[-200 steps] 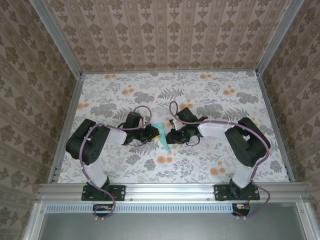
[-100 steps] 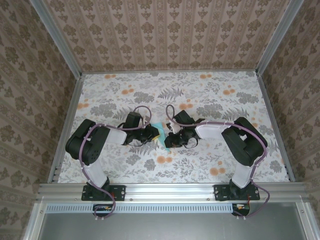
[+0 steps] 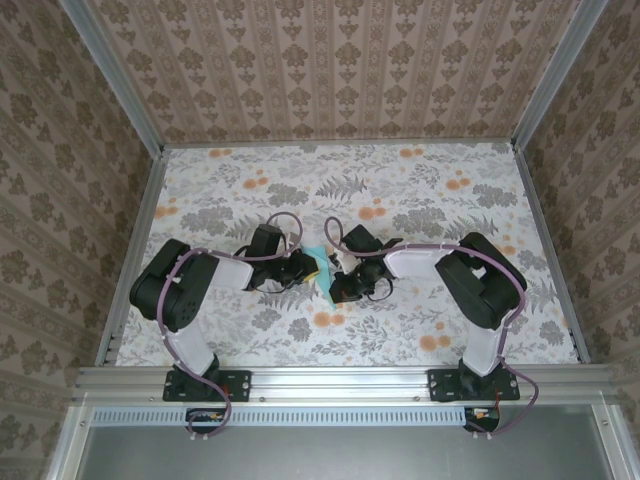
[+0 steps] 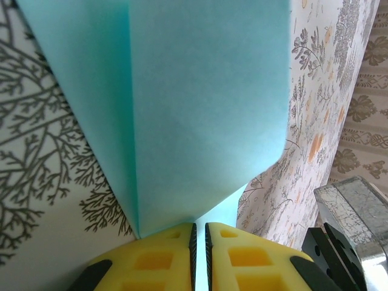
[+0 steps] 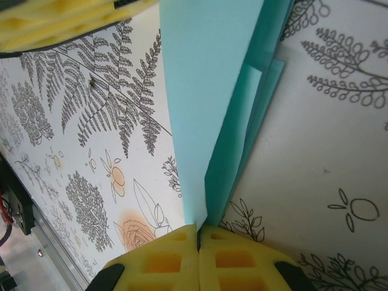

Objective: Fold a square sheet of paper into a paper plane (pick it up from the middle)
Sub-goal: Fold the wing for the fifth time at the center of the table.

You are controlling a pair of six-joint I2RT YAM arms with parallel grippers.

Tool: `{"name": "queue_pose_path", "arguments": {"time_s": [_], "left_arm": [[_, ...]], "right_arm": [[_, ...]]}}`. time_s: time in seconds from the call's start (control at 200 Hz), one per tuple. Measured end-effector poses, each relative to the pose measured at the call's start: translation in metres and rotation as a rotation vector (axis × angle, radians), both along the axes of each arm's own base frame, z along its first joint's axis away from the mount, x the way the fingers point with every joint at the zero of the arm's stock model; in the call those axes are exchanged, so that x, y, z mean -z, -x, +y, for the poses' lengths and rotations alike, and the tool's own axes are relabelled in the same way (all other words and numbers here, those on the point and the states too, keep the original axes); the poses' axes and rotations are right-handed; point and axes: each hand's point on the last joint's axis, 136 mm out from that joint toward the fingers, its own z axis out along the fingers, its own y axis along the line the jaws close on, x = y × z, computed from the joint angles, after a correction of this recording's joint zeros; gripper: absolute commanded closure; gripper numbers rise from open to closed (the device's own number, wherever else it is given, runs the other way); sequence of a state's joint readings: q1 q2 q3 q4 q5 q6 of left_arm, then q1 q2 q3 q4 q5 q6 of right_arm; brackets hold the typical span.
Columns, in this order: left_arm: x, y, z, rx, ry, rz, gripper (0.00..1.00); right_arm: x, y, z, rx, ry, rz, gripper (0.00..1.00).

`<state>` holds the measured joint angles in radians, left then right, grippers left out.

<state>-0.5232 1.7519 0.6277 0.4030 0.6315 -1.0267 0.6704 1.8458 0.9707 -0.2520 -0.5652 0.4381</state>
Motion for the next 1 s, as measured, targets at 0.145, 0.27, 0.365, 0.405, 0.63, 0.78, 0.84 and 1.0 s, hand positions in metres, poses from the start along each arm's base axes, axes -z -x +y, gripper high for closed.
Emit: {"name": "queue_pose_path", "arguments": {"time_s": [0.145, 0.27, 0.365, 0.405, 0.63, 0.78, 0.84, 1.0], "left_arm": [[0.000, 0.000, 0.000, 0.000, -0.001, 0.001, 0.85], [0.000, 0.001, 0.001, -0.002, -0.006, 0.006, 0.86], [0.000, 0.001, 0.001, -0.001, -0.008, 0.006, 0.85], [0.000, 0.001, 0.001, -0.001, -0.008, 0.006, 0.85], [0.000, 0.001, 0.001, -0.001, -0.009, 0.007, 0.85], [0.000, 0.001, 0.001, 0.000, -0.009, 0.007, 0.86], [0.001, 0.001, 0.001, 0.000, -0.009, 0.007, 0.86], [0.001, 0.001, 0.001, 0.000, -0.010, 0.007, 0.86]], "right_arm": [[-0.001, -0.003, -0.003, -0.024, 0.056, -0.032, 0.94], [-0.002, -0.008, -0.011, -0.054, 0.123, -0.076, 0.93], [-0.004, -0.011, -0.015, -0.077, 0.156, -0.098, 0.90], [-0.004, -0.011, -0.015, -0.083, 0.159, -0.100, 0.87], [-0.011, -0.004, -0.017, -0.077, 0.142, -0.090, 0.86], [-0.014, -0.002, -0.018, -0.068, 0.135, -0.086, 0.91], [-0.013, -0.001, -0.018, -0.068, 0.135, -0.084, 0.93], [-0.008, 0.000, -0.019, -0.069, 0.143, -0.073, 0.93]]}}
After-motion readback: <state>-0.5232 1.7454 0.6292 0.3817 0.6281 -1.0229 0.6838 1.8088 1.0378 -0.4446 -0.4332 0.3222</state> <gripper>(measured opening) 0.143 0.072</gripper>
